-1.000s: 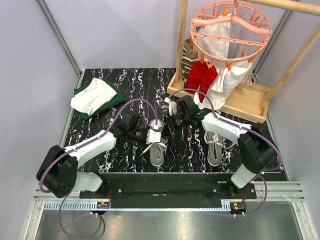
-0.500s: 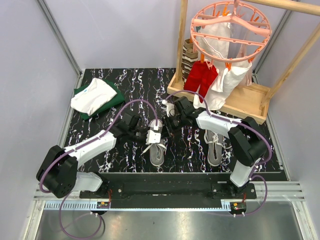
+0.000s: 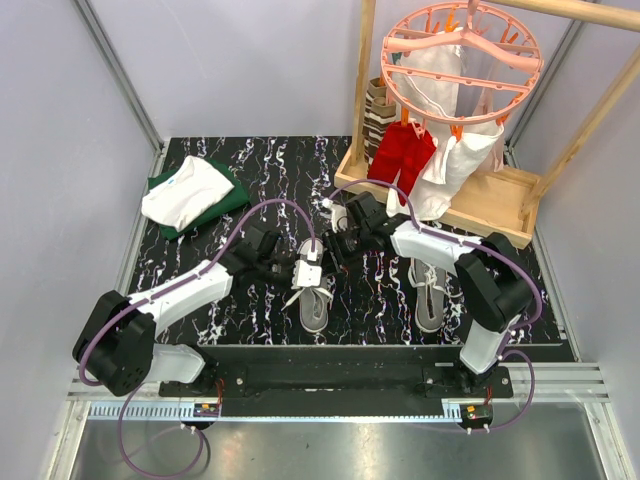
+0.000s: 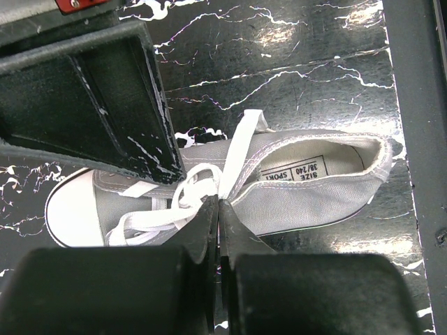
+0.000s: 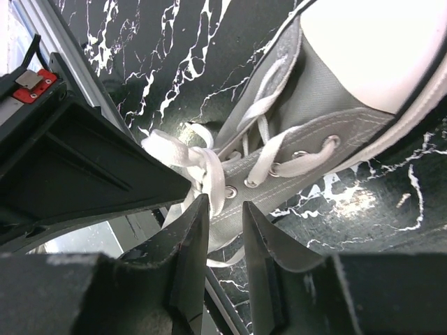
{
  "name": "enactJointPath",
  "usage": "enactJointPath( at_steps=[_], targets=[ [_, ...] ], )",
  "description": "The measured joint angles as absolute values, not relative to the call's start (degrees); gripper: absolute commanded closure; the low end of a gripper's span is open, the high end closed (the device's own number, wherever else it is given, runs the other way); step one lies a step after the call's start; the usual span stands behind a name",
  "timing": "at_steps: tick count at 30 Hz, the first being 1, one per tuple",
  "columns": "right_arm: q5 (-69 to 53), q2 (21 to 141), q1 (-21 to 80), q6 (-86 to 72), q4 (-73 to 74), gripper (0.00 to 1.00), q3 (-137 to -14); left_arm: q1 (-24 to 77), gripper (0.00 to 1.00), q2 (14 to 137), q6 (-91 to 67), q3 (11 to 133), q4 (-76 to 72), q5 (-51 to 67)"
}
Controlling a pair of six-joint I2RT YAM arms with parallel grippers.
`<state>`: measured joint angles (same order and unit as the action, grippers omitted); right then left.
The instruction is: Tie the shoes
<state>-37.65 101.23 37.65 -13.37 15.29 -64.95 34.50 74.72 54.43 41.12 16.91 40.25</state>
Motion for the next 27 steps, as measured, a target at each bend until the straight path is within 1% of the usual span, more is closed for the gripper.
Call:
enactJointPath(
  at_steps=[3,6,7,10,11,12,14,27],
  targets=[
    [-37.58,101.36,38.26,-13.28,15.31,0.66,-65.06,34.50,1.00,74.72,54.43,41.12,16.91,40.25],
    [-37.45,101.41,39.13,-13.10,15.31,0.70,-65.06,34.50,1.00,74.72,54.43,41.12,16.93,40.25],
    [-37.30,101.43,39.40,-13.04,15.29,0.75,-65.06,34.50,1.00,74.72,54.43,41.12,16.93,40.25],
    [-36.64,101.65,39.62,-12.93,15.33,0.81,-65.06,34.50,1.00,74.72,54.43,41.12,16.93,40.25],
    [-36.32,101.71,39.66,-12.88,15.38,0.88,-65.06,34.50,1.00,74.72,54.43,41.12,16.93,40.25],
    [-35.92,101.75,39.66,-12.86,15.38,0.93,-65.06,34.50,1.00,74.72,54.43,41.12,16.93,40.25],
    [-35.29,101.75,39.66,-12.80,15.49,1.00,-65.06,34.50,1.00,74.65,54.43,41.12,16.93,40.25],
    [-34.00,99.79,39.66,-12.88,16.16,1.00,-65.06,34.81,1.00,72.07,53.78,41.12,16.43,40.25]
  ],
)
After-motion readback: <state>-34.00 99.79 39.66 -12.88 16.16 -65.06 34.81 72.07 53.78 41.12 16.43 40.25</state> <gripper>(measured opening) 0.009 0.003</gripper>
